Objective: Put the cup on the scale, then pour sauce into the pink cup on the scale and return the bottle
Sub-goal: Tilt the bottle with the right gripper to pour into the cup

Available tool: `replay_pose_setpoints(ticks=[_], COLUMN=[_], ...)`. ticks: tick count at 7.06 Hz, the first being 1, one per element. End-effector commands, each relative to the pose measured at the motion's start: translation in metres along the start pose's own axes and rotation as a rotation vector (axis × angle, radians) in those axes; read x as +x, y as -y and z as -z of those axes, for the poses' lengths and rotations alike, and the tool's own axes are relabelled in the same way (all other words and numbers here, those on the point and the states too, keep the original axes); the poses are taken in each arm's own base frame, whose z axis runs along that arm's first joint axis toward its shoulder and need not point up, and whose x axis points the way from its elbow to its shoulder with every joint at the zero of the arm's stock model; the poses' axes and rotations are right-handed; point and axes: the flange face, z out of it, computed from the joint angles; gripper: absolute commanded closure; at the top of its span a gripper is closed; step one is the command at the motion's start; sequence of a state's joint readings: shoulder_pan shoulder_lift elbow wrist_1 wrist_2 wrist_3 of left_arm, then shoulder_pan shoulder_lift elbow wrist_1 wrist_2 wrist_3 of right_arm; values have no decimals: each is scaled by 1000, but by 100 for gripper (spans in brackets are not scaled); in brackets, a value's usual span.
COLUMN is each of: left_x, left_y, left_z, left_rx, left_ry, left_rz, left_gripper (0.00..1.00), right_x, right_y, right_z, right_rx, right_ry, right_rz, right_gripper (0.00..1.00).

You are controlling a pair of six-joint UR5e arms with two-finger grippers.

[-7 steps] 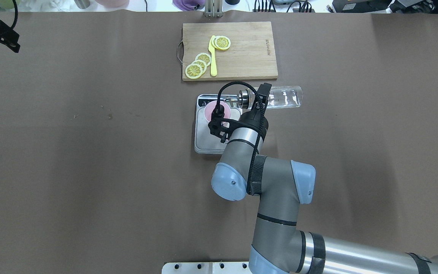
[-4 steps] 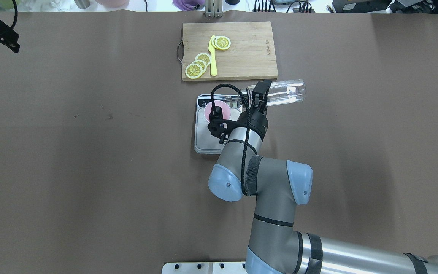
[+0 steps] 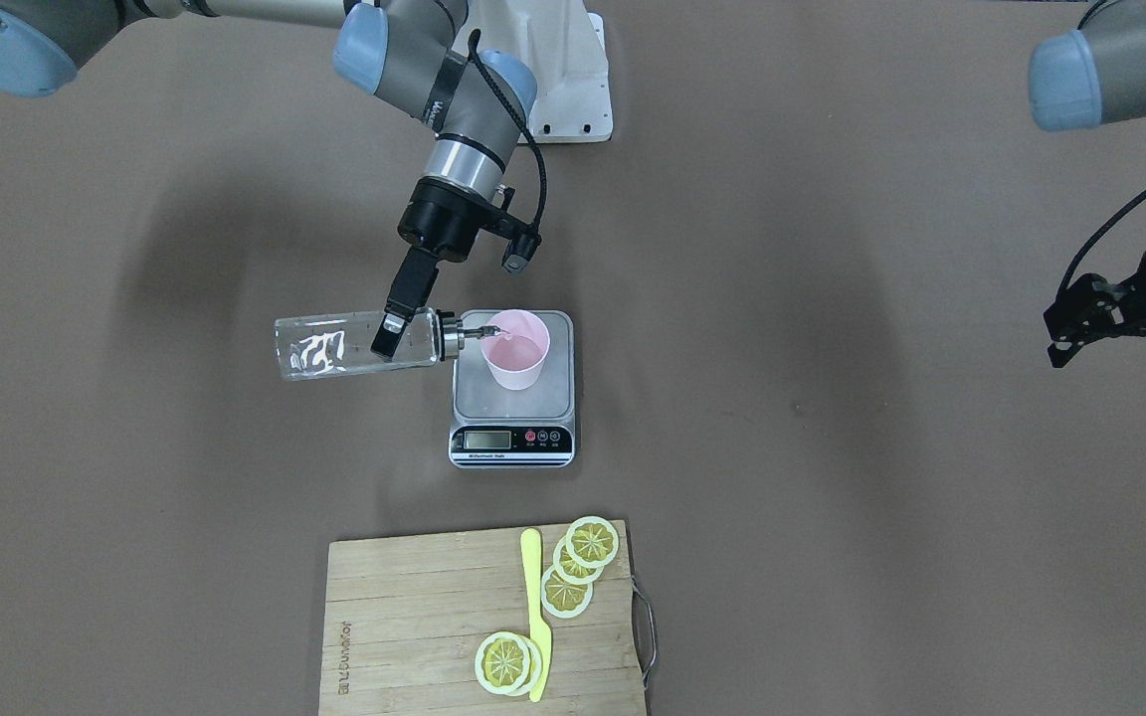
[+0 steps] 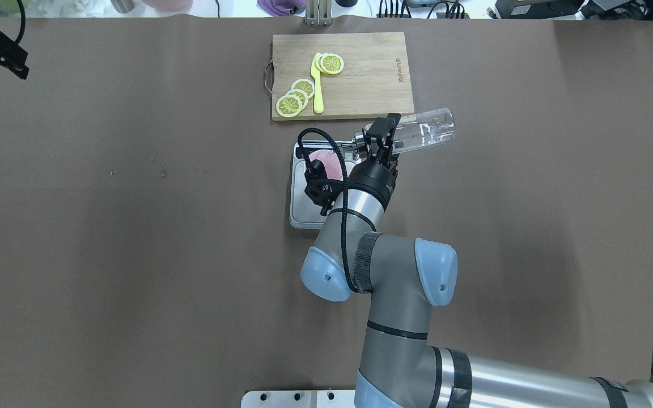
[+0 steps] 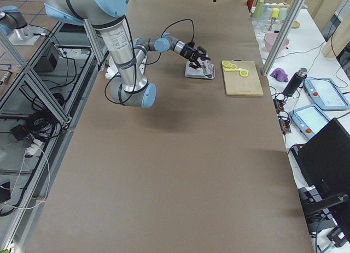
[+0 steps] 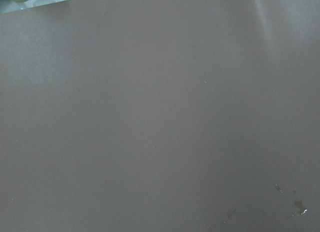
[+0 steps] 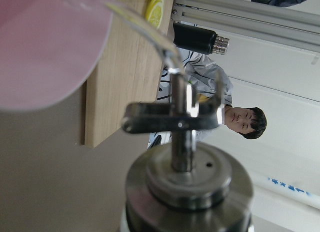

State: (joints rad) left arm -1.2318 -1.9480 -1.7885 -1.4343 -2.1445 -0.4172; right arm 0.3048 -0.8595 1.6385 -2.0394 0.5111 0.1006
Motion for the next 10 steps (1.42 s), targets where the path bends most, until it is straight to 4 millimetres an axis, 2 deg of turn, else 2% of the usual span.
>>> replay_pose_setpoints(ticks=[1, 9, 10], left_x=[-1, -1, -1], left_y=[0, 0, 0], left_z=[-1, -2, -1], left_rx=[-2, -3, -2], left_ry=[1, 1, 1], left_rz=[2, 2, 2], left_gripper=[2, 2, 2], right_x=[-3, -9, -3], right_y=[-2, -9, -10], right_z=[-2, -6, -2], right_rx=[-6, -23, -13], right_ry=[-13, -46, -46], right_rz=[35, 78, 44], right_gripper=[100, 100, 100])
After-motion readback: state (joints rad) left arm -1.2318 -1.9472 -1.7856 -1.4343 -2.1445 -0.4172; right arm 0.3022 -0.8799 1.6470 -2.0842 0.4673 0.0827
